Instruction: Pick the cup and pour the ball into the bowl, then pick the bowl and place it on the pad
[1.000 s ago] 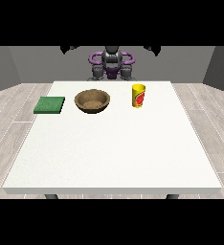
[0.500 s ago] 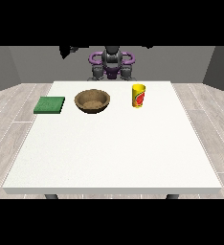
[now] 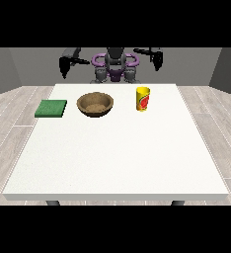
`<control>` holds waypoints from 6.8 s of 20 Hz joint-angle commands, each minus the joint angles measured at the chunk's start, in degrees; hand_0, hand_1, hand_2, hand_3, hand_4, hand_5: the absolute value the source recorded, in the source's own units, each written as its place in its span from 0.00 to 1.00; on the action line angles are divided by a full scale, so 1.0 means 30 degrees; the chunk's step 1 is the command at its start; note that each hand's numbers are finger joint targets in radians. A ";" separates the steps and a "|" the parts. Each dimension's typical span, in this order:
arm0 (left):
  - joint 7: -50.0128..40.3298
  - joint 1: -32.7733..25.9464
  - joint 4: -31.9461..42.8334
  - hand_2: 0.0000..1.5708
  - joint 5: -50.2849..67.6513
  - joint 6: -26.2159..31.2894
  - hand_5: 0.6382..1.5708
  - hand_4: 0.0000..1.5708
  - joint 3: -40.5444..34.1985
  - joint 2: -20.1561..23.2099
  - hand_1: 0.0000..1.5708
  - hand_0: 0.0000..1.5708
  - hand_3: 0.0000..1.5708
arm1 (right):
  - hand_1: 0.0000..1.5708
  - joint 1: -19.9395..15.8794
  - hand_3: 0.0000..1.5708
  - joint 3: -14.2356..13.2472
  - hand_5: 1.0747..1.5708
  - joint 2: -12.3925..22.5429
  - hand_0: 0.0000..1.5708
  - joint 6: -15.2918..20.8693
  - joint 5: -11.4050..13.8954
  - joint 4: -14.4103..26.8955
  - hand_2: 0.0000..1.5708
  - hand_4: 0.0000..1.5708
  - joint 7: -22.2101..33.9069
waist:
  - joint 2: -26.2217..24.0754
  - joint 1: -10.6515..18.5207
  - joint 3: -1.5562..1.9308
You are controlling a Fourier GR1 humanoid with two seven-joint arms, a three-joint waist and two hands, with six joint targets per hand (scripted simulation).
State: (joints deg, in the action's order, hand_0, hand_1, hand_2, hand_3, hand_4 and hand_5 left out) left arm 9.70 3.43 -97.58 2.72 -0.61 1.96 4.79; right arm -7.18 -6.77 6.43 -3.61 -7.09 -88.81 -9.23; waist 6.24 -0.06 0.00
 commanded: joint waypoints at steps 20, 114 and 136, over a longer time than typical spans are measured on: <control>0.7544 0.6459 1.2818 0.00 -0.1820 -0.2275 0.68 0.00 -0.2693 -0.0964 0.00 0.00 0.00 | 0.00 -0.3719 0.00 -0.2718 0.98 0.2634 0.00 -0.2762 -0.1085 0.7400 0.00 0.00 -0.4421 | 0.2189 -0.1268 -0.0002; -0.9105 1.4970 1.1417 1.00 -2.7590 -0.2607 0.87 0.81 0.9535 -0.0890 0.00 0.00 1.00 | 0.00 -0.6822 0.00 -0.4766 0.98 0.6238 0.00 -0.5615 -0.1987 1.8862 0.00 0.31 -0.4297 | -0.1616 0.2010 -0.0088; 0.1046 1.1336 1.0166 0.00 -0.7909 -0.4017 0.96 0.00 -0.1346 -0.1592 0.00 0.00 0.00 | 0.00 -0.9356 0.00 -0.4118 0.98 0.3471 0.00 -0.2769 -0.2264 1.6477 0.00 0.21 -0.4044 | 0.4065 0.2002 -0.0025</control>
State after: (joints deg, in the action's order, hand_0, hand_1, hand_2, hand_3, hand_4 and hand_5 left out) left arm 7.80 38.70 -68.51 -27.84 -15.06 1.23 0.30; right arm -35.30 -20.84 18.67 -12.71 -14.86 -38.44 -21.54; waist 17.28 7.20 -0.20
